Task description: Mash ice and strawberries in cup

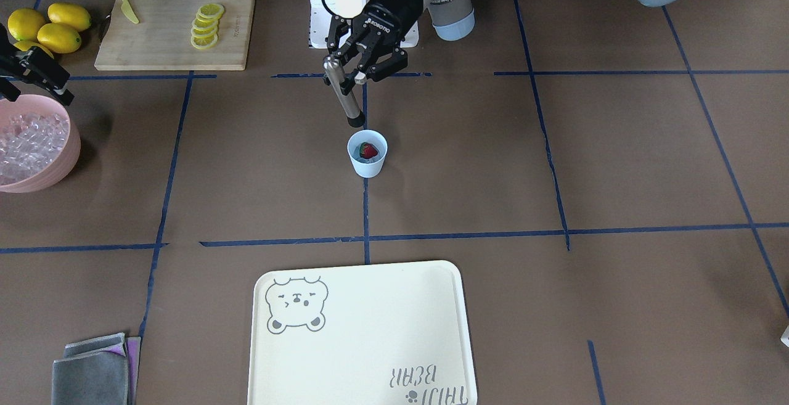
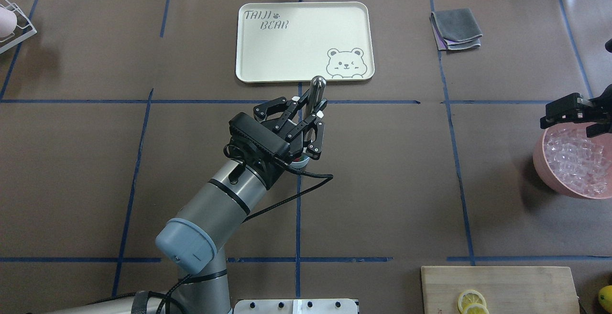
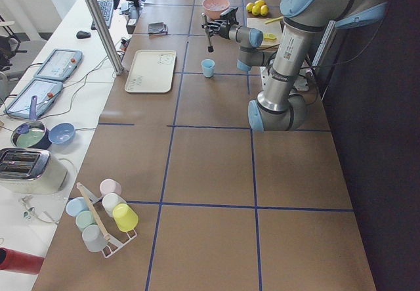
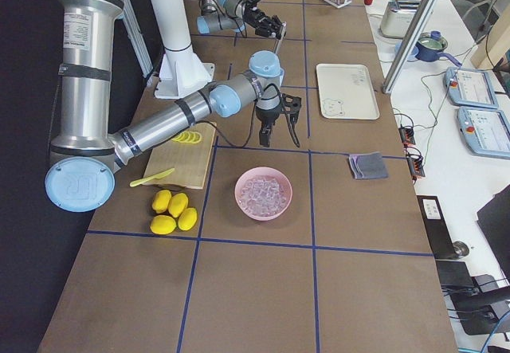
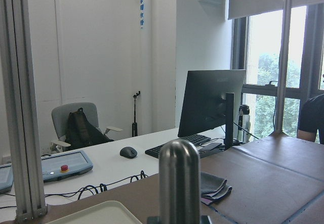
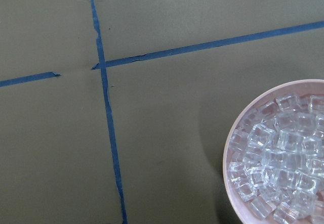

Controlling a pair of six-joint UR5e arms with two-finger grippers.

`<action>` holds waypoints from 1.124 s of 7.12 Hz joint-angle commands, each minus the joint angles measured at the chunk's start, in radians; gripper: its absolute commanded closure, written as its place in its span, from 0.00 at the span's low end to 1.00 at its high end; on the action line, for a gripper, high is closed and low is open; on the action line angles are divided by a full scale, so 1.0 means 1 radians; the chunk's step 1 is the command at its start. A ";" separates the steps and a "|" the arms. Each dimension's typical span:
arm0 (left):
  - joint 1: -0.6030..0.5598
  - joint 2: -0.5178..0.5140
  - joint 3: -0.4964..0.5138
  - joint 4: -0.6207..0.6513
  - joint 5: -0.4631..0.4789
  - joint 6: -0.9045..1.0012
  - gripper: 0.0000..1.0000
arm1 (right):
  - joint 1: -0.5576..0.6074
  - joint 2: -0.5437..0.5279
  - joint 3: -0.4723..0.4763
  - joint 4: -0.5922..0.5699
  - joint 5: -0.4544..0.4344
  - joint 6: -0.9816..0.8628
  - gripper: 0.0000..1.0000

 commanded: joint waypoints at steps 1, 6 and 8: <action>-0.002 0.002 -0.231 0.381 -0.002 -0.006 1.00 | 0.000 -0.001 0.001 0.000 -0.001 0.000 0.01; -0.039 0.186 -0.326 0.656 -0.061 -0.182 1.00 | 0.002 -0.005 -0.002 0.000 -0.001 -0.002 0.00; -0.234 0.297 -0.329 0.664 -0.344 -0.314 1.00 | 0.002 -0.010 -0.004 0.000 -0.001 -0.003 0.01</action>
